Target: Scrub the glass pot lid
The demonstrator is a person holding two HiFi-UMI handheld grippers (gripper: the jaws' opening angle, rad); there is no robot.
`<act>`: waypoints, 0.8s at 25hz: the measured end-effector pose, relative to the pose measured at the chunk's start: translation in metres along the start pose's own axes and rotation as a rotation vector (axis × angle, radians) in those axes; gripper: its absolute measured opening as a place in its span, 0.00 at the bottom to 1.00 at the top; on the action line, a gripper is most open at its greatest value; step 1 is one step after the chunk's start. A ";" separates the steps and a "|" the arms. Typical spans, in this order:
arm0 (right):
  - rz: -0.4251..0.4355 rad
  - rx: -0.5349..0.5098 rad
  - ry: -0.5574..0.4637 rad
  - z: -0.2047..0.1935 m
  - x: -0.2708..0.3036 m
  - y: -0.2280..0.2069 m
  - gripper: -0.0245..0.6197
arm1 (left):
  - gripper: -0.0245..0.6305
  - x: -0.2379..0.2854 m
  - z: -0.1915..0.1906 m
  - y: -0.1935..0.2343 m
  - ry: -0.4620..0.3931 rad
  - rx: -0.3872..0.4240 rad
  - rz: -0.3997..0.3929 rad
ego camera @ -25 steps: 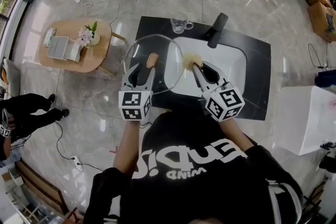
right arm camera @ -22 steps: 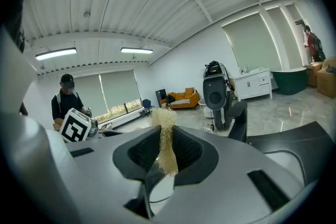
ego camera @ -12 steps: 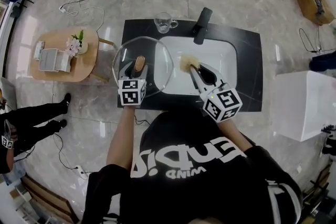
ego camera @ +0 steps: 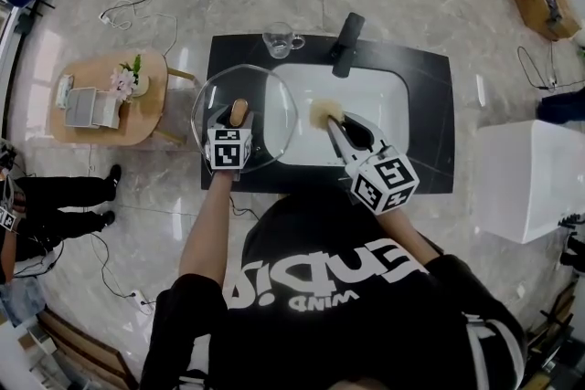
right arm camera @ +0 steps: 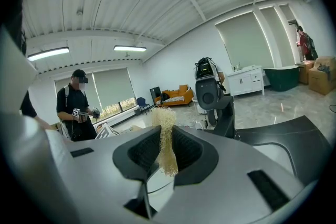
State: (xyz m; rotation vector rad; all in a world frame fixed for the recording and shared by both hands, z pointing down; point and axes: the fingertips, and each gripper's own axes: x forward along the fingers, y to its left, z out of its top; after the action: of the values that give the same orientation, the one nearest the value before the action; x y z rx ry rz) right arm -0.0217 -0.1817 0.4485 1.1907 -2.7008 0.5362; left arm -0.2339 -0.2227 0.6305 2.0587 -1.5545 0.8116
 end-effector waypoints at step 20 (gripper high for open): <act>0.023 0.014 0.001 -0.001 0.012 -0.002 0.13 | 0.31 0.010 -0.002 -0.001 0.075 -0.069 -0.006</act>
State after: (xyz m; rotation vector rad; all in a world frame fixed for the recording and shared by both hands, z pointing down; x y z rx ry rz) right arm -0.0289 -0.1908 0.4530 1.1633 -2.7179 0.5591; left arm -0.2308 -0.2283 0.6391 1.9604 -1.5137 0.8123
